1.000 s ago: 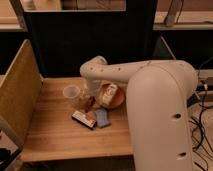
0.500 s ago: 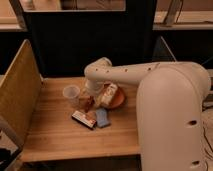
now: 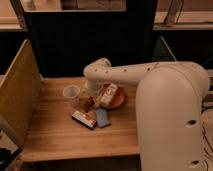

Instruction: Place the pepper on the white sponge

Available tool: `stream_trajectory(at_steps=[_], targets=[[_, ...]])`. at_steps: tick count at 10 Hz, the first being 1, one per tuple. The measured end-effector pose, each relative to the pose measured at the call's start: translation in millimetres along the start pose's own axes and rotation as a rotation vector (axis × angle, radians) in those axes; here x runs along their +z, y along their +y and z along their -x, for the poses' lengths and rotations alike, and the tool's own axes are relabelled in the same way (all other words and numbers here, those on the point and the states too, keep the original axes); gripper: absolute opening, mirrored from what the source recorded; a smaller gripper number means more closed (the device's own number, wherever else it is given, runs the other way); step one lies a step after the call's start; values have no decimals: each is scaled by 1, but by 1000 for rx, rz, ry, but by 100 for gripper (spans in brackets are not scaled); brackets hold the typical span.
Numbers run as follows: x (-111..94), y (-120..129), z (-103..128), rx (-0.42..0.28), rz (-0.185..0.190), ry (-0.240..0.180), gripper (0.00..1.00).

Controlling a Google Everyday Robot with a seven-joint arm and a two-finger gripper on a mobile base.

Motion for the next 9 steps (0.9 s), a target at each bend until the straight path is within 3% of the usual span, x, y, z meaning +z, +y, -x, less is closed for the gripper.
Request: stream_trajectory(at_steps=[2,7,9], targets=[[8,-3,-3,-12,-17,3,65],[6,1,-5,-25,-20,0,65],[6,2,-11,-56,-40,1,65]])
